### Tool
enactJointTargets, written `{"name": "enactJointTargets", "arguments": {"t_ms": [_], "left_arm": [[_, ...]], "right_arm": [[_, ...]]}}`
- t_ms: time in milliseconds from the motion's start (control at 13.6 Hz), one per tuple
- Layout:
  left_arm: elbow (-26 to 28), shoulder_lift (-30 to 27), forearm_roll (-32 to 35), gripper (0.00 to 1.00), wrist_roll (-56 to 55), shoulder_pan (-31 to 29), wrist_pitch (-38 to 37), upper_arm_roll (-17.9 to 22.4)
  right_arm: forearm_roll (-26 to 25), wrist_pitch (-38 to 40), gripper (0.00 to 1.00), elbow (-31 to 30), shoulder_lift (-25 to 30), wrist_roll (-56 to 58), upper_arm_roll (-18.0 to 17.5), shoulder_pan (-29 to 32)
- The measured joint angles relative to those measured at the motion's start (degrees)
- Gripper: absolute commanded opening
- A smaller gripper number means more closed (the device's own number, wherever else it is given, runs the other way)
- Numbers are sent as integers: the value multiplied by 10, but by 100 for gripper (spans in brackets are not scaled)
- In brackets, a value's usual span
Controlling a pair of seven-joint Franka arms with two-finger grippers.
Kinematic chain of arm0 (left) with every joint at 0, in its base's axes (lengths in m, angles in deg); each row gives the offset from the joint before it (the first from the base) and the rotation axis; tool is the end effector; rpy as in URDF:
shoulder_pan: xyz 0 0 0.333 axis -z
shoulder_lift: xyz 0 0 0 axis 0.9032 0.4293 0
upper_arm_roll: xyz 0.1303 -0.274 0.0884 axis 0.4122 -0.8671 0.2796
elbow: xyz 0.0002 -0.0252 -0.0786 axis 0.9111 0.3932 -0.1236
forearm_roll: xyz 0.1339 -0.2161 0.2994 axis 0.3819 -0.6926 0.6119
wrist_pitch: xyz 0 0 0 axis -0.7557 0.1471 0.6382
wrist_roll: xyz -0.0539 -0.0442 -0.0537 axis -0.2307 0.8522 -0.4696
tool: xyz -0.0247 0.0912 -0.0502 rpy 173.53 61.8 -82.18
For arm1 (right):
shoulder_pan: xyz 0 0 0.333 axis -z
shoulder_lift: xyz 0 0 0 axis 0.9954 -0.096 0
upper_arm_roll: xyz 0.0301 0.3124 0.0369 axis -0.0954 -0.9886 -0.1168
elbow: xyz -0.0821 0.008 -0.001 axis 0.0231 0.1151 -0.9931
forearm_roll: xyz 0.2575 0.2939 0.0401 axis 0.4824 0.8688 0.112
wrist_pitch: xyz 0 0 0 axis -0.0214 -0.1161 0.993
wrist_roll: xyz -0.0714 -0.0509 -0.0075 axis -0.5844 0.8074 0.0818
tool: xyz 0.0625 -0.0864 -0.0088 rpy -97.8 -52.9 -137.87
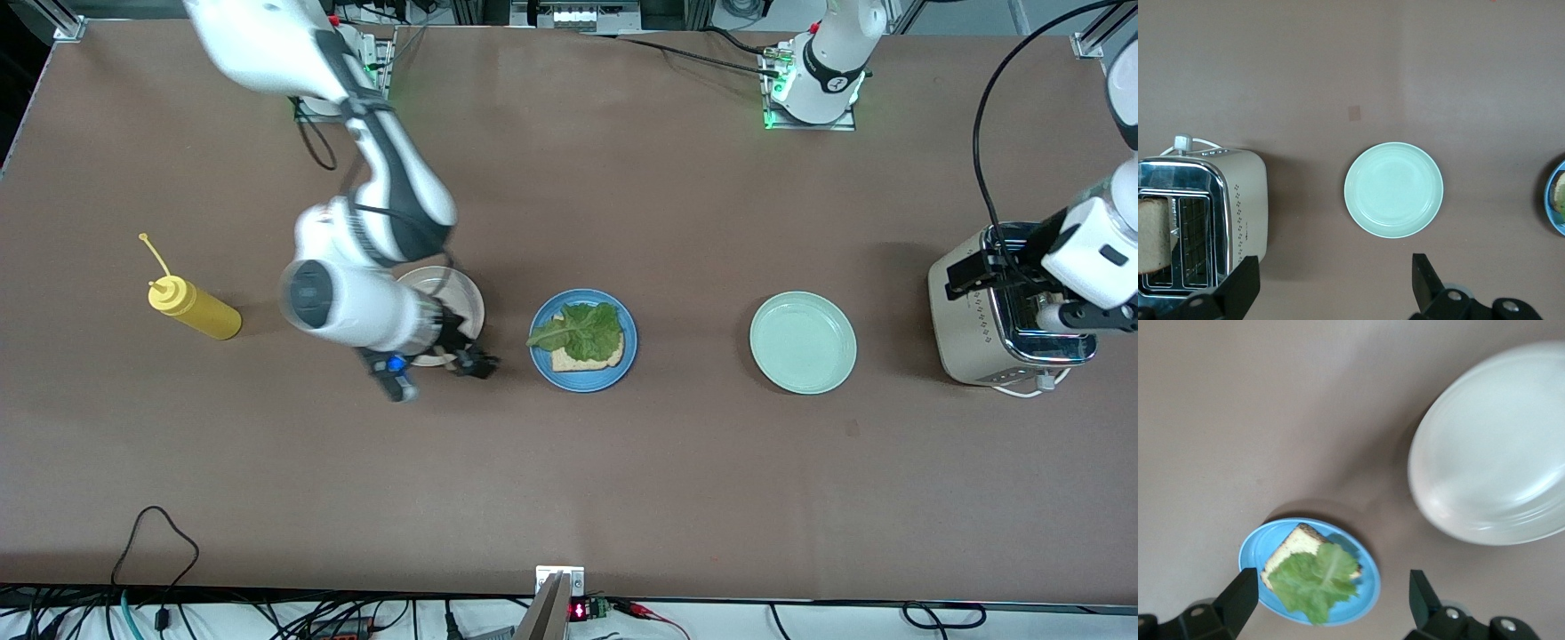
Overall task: Make sandwich in blue plate with both arms
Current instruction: 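Move the right gripper back toward the yellow mustard bottle, then grasp the mustard bottle with the right gripper while the left gripper reaches toast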
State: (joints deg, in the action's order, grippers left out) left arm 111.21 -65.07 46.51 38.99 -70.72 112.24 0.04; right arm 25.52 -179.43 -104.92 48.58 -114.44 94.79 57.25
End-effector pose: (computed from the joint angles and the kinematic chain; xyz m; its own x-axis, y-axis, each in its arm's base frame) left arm 0.6070 -0.0048 0.5519 0.9989 0.0433 -0.0157 0.0432 -0.9990 -0.0112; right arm 0.6504 0.3017 0.3461 0.6908 -0.6532 -0.3101 -0.7134 -0.6854 -0.1457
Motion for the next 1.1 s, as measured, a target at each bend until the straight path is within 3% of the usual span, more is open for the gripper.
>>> {"name": "enactJointTargets", "arguments": {"t_ms": [220, 514, 881, 1101], "left_arm": [[32, -10, 0, 100, 1, -6, 19, 4], [32, -10, 0, 100, 3, -7, 31, 4], [-8, -22, -2, 100, 2, -7, -3, 4], [-5, -30, -2, 100, 2, -7, -21, 3]], "right_arm": [[-47, 76, 100, 0, 43, 94, 0, 43], [-68, 172, 100, -31, 119, 278, 1, 113], [-143, 191, 100, -192, 271, 610, 0, 244], [-162, 184, 100, -263, 319, 849, 0, 337]]}}
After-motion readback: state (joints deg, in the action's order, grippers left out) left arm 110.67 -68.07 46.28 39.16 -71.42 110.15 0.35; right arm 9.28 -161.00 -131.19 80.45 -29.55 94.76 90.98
